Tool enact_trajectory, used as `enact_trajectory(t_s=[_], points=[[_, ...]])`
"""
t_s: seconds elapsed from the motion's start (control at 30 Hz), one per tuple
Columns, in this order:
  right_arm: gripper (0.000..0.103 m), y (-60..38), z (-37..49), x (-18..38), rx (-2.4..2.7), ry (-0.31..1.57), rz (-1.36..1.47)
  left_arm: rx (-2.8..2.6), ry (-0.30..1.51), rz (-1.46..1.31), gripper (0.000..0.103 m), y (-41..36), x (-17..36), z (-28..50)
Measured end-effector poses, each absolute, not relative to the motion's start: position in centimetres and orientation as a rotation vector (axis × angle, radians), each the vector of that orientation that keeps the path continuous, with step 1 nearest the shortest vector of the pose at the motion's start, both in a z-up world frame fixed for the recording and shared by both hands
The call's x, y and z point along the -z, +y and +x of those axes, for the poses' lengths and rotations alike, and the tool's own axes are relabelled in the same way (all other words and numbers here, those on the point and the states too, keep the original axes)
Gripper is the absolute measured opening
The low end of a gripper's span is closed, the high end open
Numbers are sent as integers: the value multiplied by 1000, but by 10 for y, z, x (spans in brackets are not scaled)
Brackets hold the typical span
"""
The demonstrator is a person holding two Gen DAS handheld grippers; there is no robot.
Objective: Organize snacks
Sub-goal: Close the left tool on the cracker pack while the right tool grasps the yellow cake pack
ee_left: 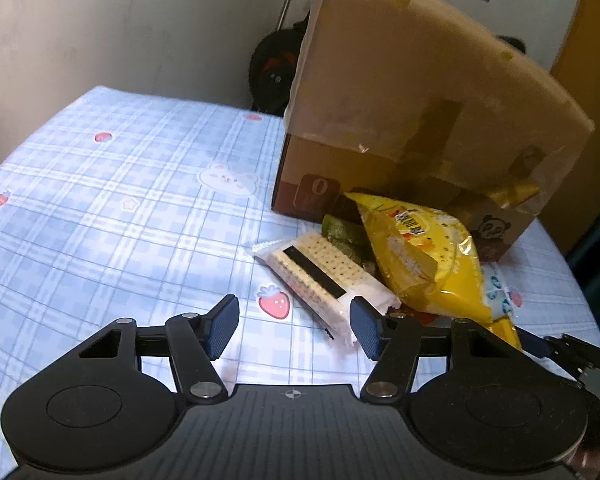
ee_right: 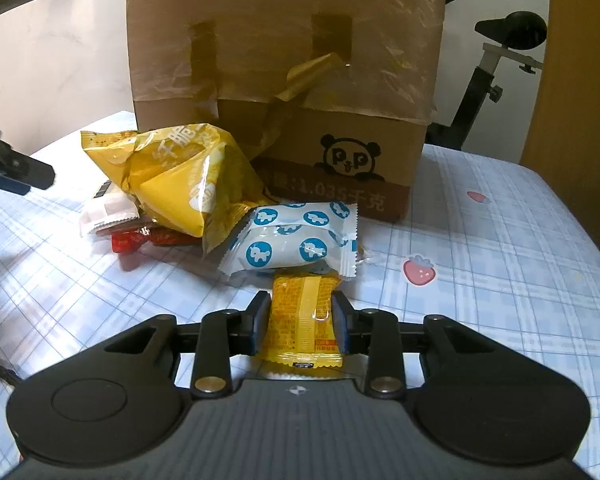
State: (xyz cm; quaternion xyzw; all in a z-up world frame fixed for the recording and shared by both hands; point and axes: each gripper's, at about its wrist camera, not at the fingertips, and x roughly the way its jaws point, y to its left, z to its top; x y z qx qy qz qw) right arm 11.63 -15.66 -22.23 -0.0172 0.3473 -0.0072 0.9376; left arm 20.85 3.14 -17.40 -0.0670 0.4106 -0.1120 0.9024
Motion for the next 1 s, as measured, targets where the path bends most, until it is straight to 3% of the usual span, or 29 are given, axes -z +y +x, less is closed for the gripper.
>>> enact_trajectory(t_s=[0.43, 1.0], points=[[35, -157, 116, 223, 7, 705, -27, 152, 880, -136, 64, 3, 187, 263], [35, -158, 117, 223, 5, 703, -14, 169, 909, -71, 65, 14, 205, 238]])
